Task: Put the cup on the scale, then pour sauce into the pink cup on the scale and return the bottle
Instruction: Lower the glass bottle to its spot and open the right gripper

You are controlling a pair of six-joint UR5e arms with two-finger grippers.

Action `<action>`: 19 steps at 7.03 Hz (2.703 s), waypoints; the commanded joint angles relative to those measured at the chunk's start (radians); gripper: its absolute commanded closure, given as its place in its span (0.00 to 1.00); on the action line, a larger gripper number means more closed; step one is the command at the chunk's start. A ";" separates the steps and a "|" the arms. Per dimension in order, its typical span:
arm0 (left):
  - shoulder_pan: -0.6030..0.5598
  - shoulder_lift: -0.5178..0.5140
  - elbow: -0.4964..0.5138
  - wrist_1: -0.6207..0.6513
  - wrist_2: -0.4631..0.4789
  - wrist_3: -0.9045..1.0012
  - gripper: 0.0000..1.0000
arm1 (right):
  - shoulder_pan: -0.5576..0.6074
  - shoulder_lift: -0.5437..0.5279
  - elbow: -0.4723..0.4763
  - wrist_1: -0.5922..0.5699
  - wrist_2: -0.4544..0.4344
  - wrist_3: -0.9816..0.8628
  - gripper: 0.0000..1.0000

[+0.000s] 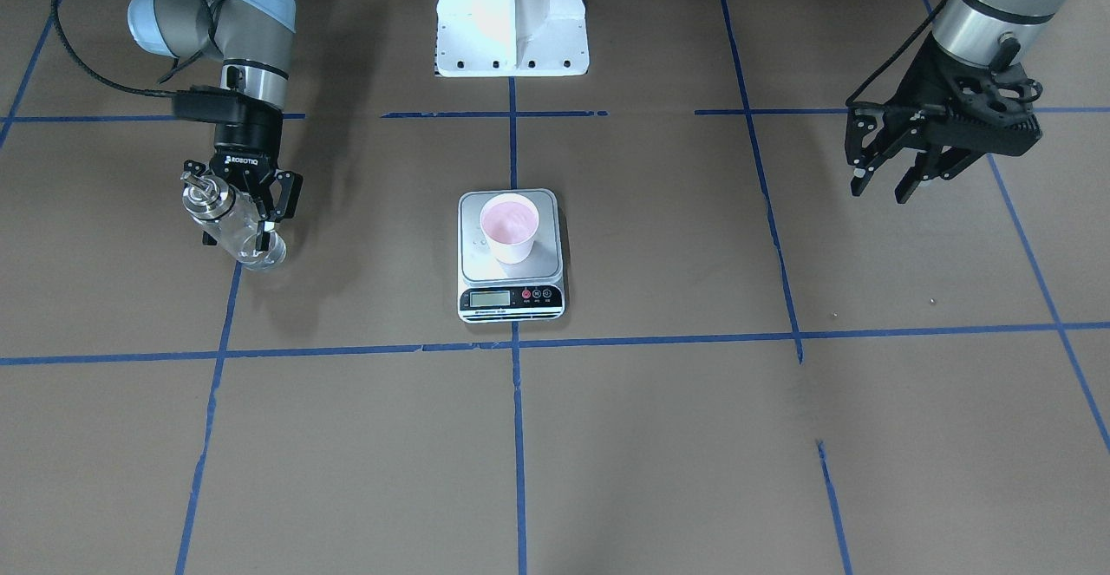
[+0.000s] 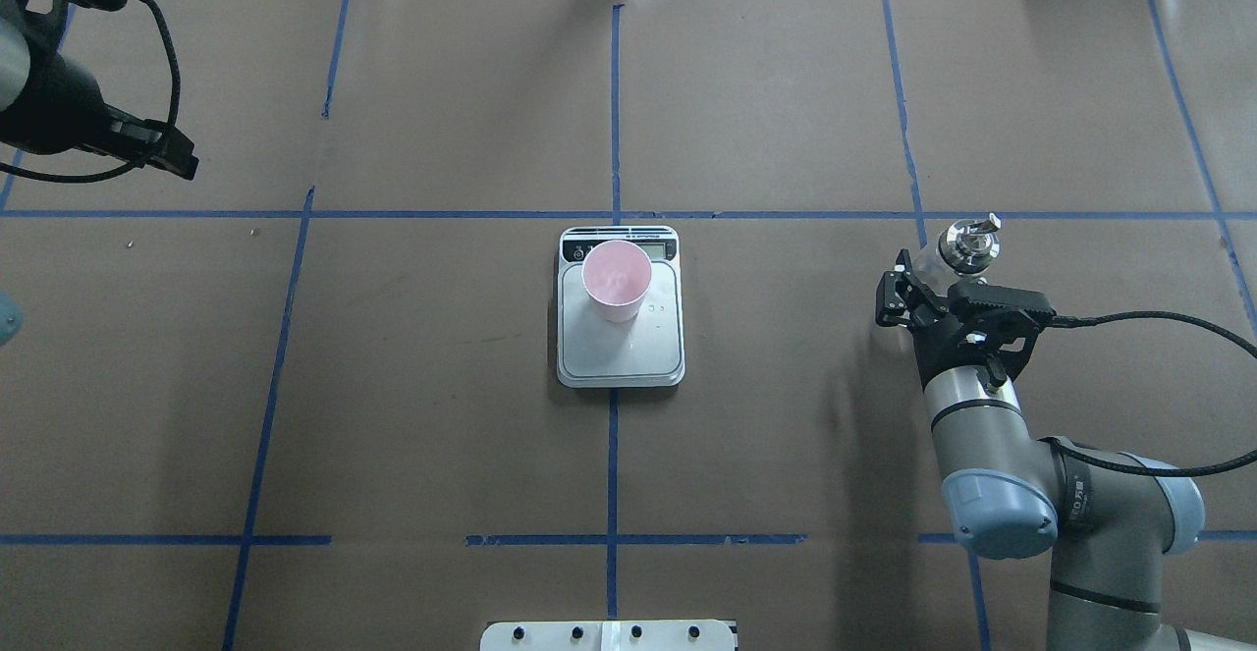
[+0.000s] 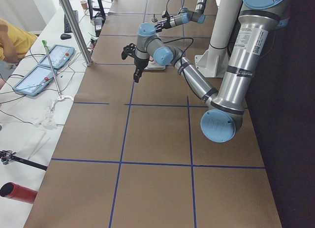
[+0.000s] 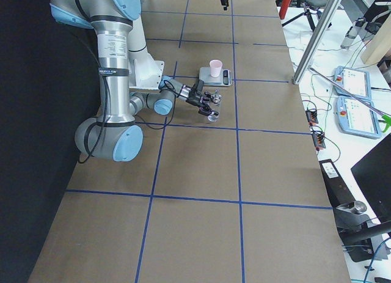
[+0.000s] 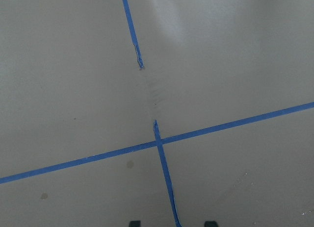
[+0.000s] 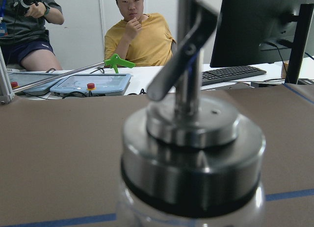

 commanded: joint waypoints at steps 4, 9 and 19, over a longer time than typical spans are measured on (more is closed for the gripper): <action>0.000 -0.001 0.000 0.000 0.000 -0.002 0.46 | -0.001 -0.003 -0.021 0.002 0.001 0.001 1.00; 0.000 -0.001 0.000 0.000 0.000 -0.002 0.46 | -0.001 0.000 -0.034 0.002 0.009 0.002 1.00; -0.002 -0.001 -0.003 0.000 0.000 -0.002 0.46 | -0.004 0.002 -0.052 0.002 0.011 -0.001 0.00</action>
